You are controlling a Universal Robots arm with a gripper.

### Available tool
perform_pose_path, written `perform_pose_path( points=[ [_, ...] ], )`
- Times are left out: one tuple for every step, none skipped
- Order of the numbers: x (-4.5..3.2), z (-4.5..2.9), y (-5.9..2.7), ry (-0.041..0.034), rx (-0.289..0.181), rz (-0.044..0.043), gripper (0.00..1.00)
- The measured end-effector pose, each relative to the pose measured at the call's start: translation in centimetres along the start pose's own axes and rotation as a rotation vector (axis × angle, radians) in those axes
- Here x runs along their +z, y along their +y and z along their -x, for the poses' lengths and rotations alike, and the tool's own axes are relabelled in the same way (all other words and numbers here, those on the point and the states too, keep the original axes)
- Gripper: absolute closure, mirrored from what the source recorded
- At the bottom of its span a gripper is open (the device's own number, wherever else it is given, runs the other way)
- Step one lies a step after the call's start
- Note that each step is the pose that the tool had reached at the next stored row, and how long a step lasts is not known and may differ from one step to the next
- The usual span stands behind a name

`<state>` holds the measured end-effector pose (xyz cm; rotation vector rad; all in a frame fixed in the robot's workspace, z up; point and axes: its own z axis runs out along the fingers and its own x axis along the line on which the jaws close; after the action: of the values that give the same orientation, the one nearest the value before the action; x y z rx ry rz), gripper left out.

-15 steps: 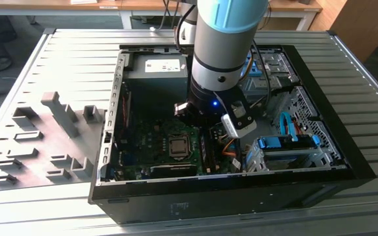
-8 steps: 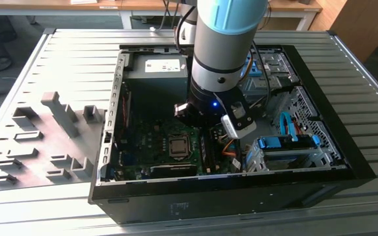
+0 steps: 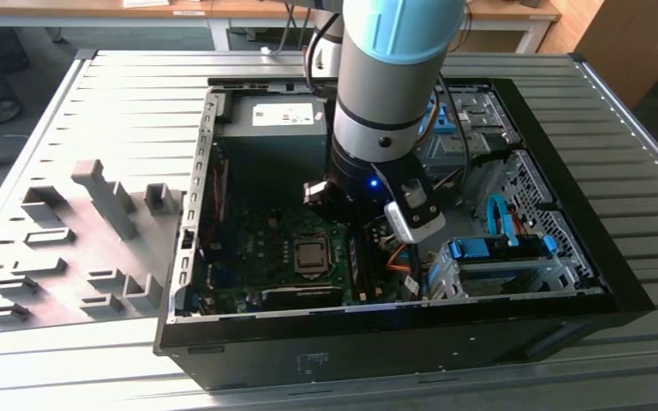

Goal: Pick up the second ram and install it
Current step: 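Insert the second ram into the second slot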

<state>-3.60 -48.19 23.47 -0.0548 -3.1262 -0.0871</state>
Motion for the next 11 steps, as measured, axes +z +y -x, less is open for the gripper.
perform_pose_path(
  points=[
    [0.04, 0.00, 0.00, 0.0000, 0.000, 0.0000, 0.86],
    [0.08, 0.00, 0.00, 0.0000, 0.000, 0.0000, 0.86],
    [0.11, 0.00, -0.01, 0.0001, 0.000, -0.0001, 0.86],
    [0.15, 0.00, -0.01, 0.0001, 0.000, -0.0001, 0.86],
    [0.17, 0.00, -0.01, 0.0001, 0.000, -0.0002, 0.86],
    [0.20, 0.00, -0.01, 0.0001, 0.000, -0.0001, 0.86],
    [0.23, 0.00, -0.01, 0.0001, 0.000, -0.0001, 0.86],
    [0.27, 0.00, -0.02, 0.0000, 0.000, -0.0002, 0.86],
    [0.31, 0.01, -0.01, 0.0000, 0.000, -0.0005, 0.86],
    [0.35, 0.01, -0.02, 0.0000, 0.000, -0.0010, 0.86],
    [0.39, 0.01, -0.02, 0.0000, 0.000, -0.0017, 0.86]
  ],
)
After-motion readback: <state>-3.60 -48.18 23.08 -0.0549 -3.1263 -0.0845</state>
